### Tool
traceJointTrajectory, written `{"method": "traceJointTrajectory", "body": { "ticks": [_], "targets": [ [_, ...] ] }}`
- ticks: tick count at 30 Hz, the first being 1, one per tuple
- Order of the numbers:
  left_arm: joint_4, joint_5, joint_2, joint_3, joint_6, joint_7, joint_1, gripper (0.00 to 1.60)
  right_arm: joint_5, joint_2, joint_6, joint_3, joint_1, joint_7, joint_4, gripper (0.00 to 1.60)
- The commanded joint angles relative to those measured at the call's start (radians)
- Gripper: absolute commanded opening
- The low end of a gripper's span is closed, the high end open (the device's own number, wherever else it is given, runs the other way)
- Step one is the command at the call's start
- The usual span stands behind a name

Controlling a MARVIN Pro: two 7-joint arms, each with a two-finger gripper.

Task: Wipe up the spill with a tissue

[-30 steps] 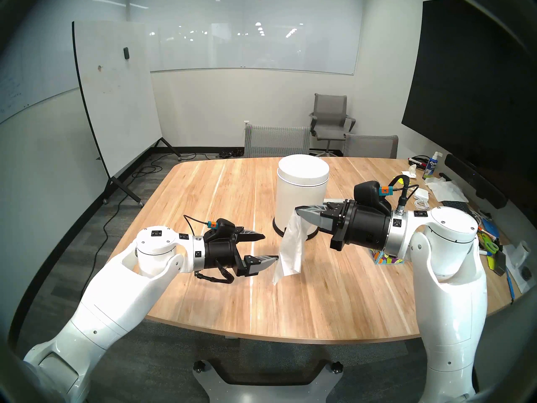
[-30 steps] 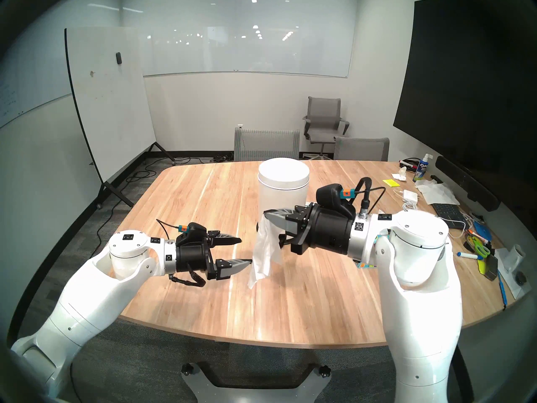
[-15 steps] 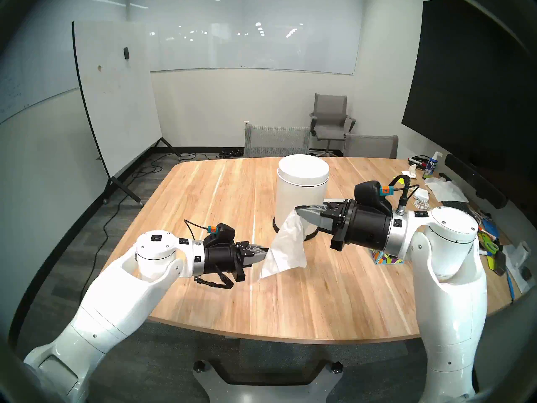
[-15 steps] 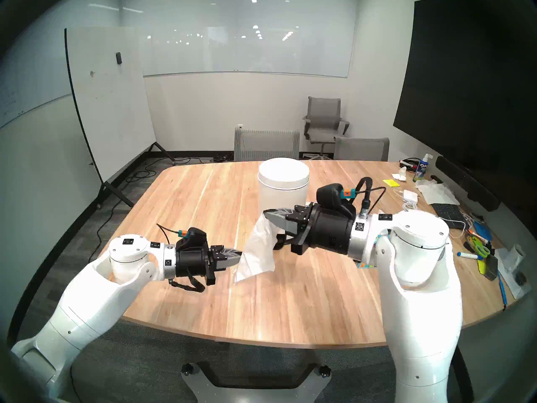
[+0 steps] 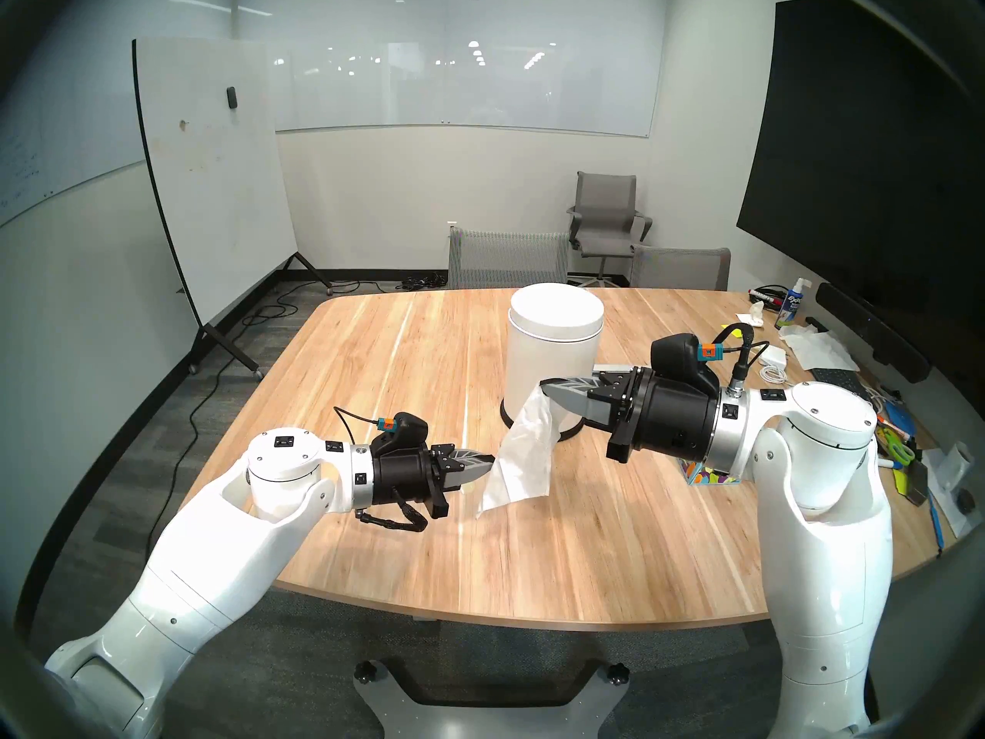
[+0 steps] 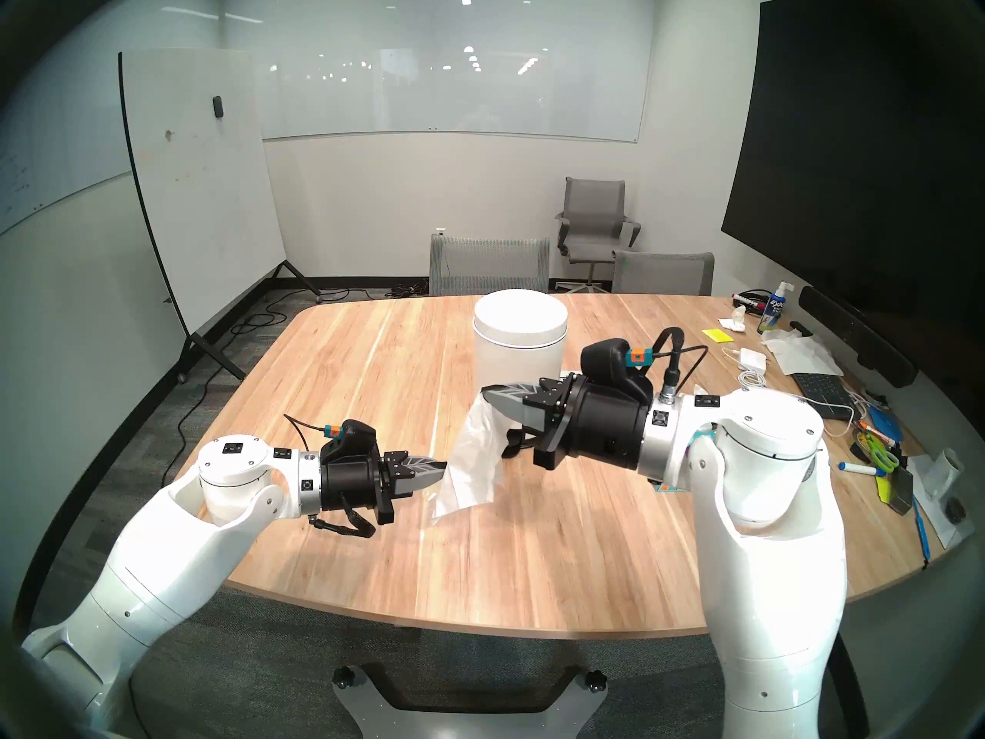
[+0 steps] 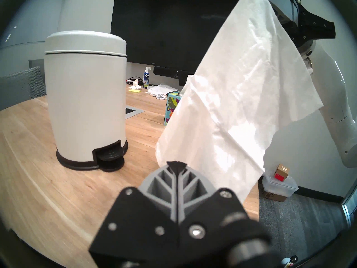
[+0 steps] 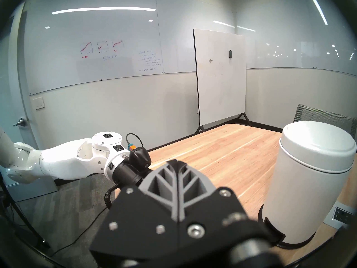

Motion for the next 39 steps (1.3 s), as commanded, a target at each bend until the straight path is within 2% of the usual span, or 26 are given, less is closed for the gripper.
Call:
{"method": "traceJointTrajectory", "body": {
  "ticks": [1,6,18,28,29,31,32,39],
  "targets": [
    [-0.008,-0.023,0.004,-0.033,-0.009,-0.005,-0.010,0.00,0.012,-0.004,-0.011,0.012,-0.015,0.010,-0.020,0.00],
    [0.011,-0.044,0.027,-0.072,-0.007,-0.023,-0.013,0.00,0.012,-0.003,-0.014,0.025,-0.026,0.015,-0.026,0.00],
    [0.052,-0.065,0.063,-0.119,-0.025,-0.069,-0.005,0.00,0.008,-0.003,-0.018,0.036,-0.036,0.018,-0.030,0.00],
    [0.039,-0.062,0.064,-0.113,-0.023,-0.082,0.007,0.00,0.007,-0.005,-0.018,0.038,-0.034,0.019,-0.035,0.00],
    [0.035,-0.061,0.062,-0.110,-0.023,-0.080,0.009,0.08,0.007,-0.006,-0.016,0.039,-0.034,0.019,-0.038,0.00],
    [0.026,-0.058,0.058,-0.105,-0.021,-0.076,0.011,0.94,0.008,-0.007,-0.014,0.041,-0.035,0.020,-0.042,0.00],
    [0.020,-0.056,0.054,-0.101,-0.020,-0.072,0.011,1.57,0.009,-0.007,-0.014,0.043,-0.037,0.020,-0.045,0.00],
    [-0.002,-0.029,0.027,-0.071,-0.035,-0.041,0.004,1.60,0.015,-0.010,-0.008,0.055,-0.043,0.024,-0.060,0.00]
  ]
}}
